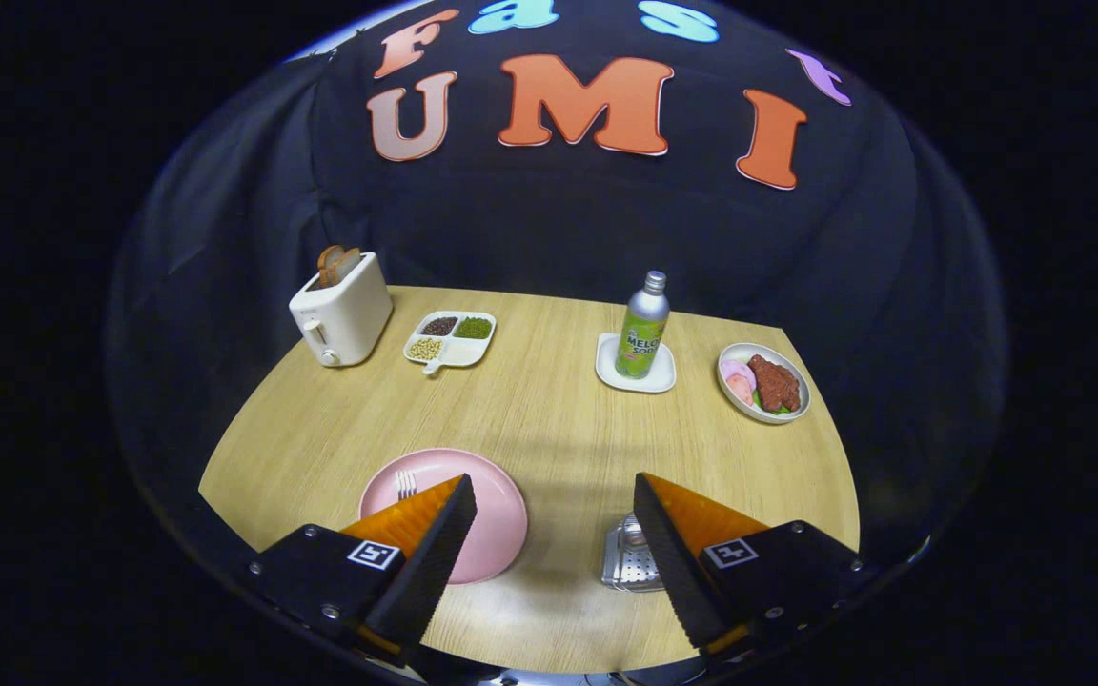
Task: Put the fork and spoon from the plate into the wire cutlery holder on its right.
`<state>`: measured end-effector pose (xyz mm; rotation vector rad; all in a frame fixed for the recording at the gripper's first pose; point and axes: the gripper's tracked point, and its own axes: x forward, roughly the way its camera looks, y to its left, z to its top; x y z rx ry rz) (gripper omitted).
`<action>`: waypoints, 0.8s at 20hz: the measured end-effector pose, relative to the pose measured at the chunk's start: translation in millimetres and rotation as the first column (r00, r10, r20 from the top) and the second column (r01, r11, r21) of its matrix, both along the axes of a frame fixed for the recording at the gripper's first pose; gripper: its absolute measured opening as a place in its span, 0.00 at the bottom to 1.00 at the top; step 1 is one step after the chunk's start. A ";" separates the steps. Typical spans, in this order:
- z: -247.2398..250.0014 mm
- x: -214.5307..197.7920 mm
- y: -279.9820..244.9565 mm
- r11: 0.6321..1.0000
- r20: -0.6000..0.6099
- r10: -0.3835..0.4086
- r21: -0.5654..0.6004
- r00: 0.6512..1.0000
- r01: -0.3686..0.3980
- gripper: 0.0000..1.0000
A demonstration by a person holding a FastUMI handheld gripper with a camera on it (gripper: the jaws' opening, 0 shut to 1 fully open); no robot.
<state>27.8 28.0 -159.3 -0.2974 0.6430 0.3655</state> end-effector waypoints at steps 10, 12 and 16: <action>-95.2 -43.4 85.7 0.991 -0.030 0.123 0.062 0.992 -0.121 1.00; -113.1 -46.8 95.5 0.987 -0.052 0.157 0.030 0.986 -0.155 0.98; -135.9 -45.6 104.8 0.979 -0.044 0.200 -0.022 0.979 -0.201 0.80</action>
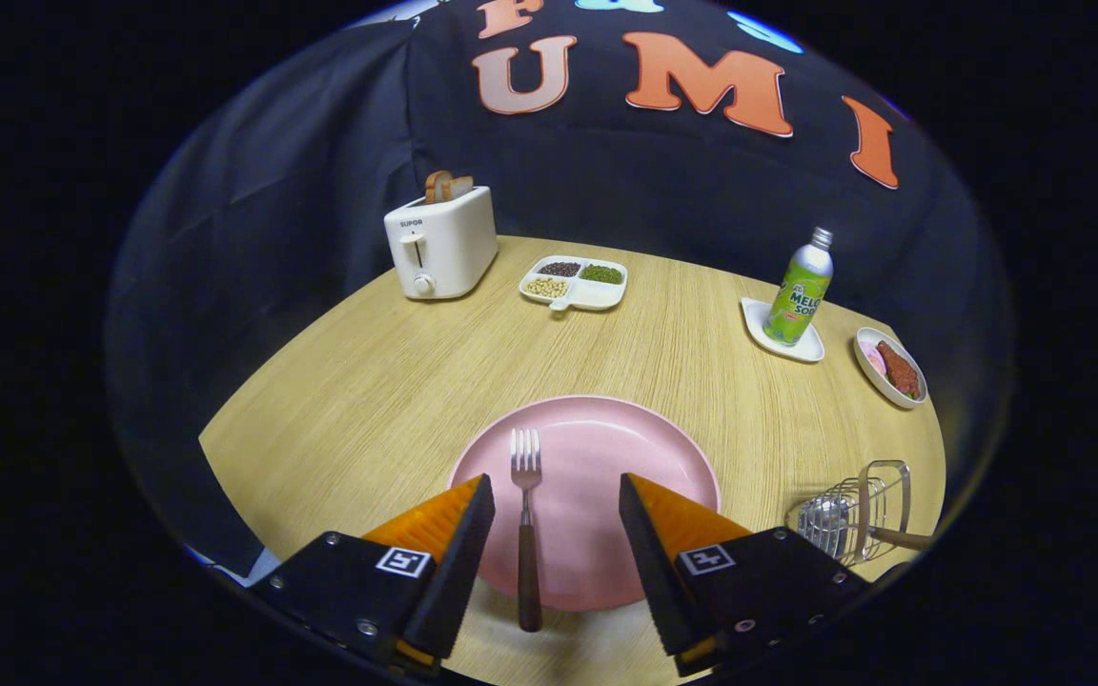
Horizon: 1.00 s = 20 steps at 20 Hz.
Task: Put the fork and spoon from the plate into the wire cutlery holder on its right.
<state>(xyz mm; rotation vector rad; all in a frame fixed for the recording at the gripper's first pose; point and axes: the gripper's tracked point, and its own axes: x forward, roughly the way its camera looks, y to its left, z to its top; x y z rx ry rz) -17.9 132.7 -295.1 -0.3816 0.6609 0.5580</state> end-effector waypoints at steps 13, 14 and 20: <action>-56.7 -14.1 -2.0 0.998 -0.072 0.031 -0.043 0.997 -0.034 0.40; -58.7 -15.4 -3.1 0.998 -0.078 0.027 -0.049 0.997 -0.031 0.36; -65.3 -20.7 -3.5 0.998 -0.118 0.014 -0.061 0.993 -0.022 0.11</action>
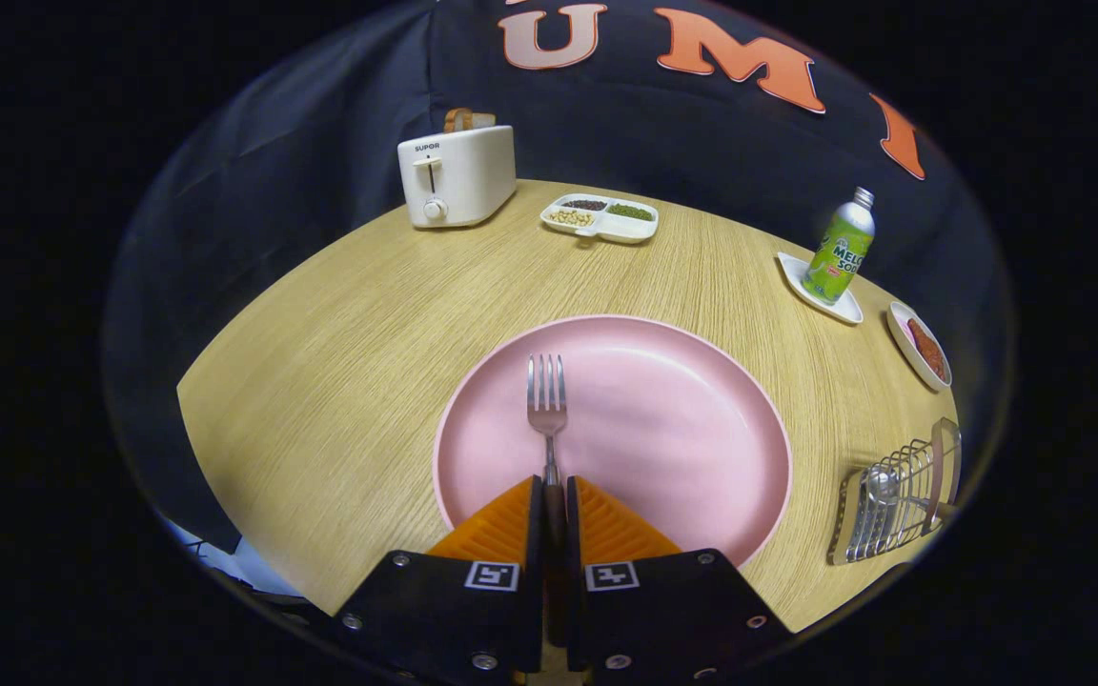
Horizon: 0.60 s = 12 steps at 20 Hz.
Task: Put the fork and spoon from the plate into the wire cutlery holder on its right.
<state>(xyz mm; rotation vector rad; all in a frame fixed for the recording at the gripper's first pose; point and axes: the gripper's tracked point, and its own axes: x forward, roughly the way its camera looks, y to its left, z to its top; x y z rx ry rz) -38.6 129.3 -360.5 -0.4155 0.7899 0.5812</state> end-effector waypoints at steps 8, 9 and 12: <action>11.0 1.7 -6.8 0.993 -0.064 -0.098 0.060 0.993 0.102 0.01; 15.0 1.8 -11.3 0.992 -0.062 -0.108 0.059 0.992 0.112 0.01; 33.8 6.7 -21.1 0.989 -0.046 -0.135 0.061 0.990 0.137 0.01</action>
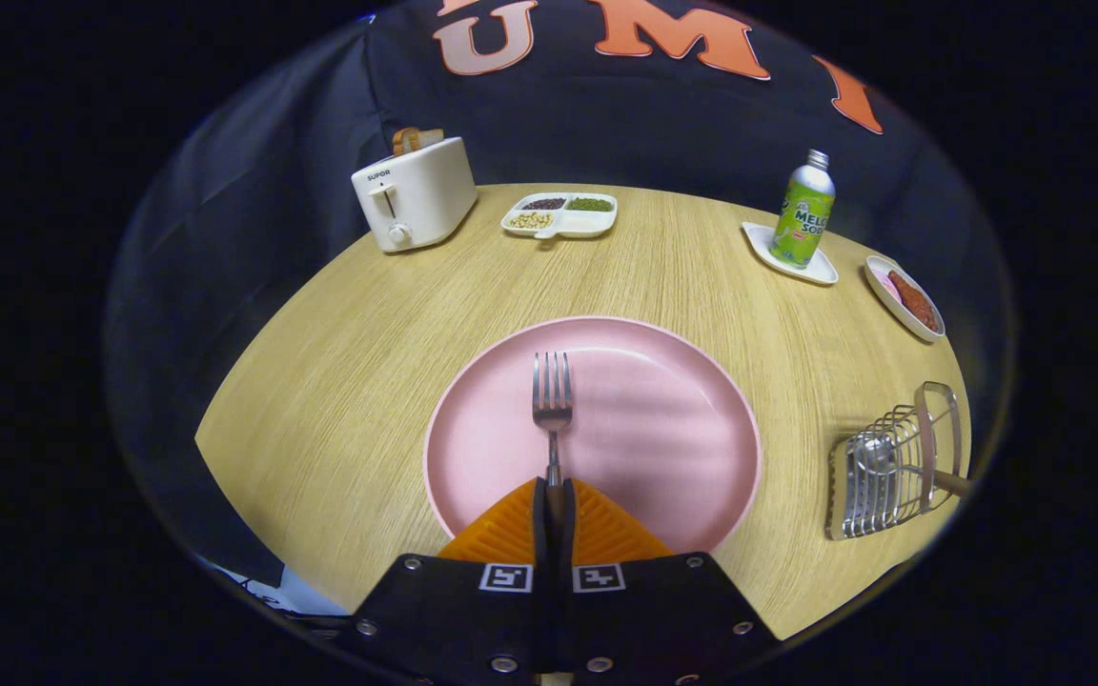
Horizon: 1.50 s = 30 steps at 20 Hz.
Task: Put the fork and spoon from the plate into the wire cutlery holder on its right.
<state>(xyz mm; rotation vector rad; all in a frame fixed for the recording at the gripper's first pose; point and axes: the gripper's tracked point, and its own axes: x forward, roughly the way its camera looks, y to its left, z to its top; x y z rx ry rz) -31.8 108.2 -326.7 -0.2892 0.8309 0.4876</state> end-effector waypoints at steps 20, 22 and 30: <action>148.2 8.6 -135.9 0.976 -0.076 -0.185 -0.132 0.980 0.174 0.01; 153.0 5.4 -158.1 0.965 -0.101 -0.188 -0.204 0.977 0.164 0.01; 142.7 0.2 -207.5 0.918 -0.264 -0.229 -0.379 0.937 0.117 0.01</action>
